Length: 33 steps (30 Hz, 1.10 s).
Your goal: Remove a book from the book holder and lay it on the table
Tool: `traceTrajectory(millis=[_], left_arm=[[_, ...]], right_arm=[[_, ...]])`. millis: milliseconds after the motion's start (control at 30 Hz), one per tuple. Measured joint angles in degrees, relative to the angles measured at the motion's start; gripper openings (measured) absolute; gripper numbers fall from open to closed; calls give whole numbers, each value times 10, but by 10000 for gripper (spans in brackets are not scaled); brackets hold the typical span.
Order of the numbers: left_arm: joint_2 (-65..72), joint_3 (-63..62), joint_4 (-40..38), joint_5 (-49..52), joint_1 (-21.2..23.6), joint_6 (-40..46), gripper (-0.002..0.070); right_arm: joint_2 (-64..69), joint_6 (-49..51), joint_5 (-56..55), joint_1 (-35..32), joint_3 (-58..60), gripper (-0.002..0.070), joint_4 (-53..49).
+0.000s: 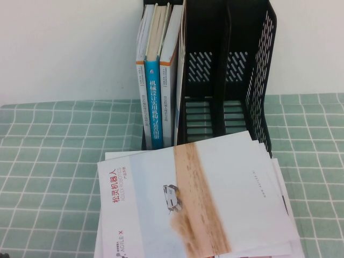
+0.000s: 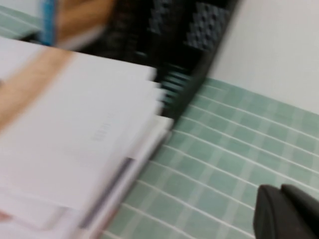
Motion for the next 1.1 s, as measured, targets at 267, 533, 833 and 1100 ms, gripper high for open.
traceTrajectory(millis=[267,533,833,1100], left_arm=[[0,0,0,0,0,1,-2],[0,0,1,0,0,1,-2],[0,0,2,1,0,0,-2],[0,0,3,2,0,-1,-3]], right_arm=[[-79,-197,12,-223,0,-2,118],[-155,-301,66,-334,8,-2,206],[-155,-320,-44,-356,128,-2,240],[-155,-217,-3,-360,146,-2,263]])
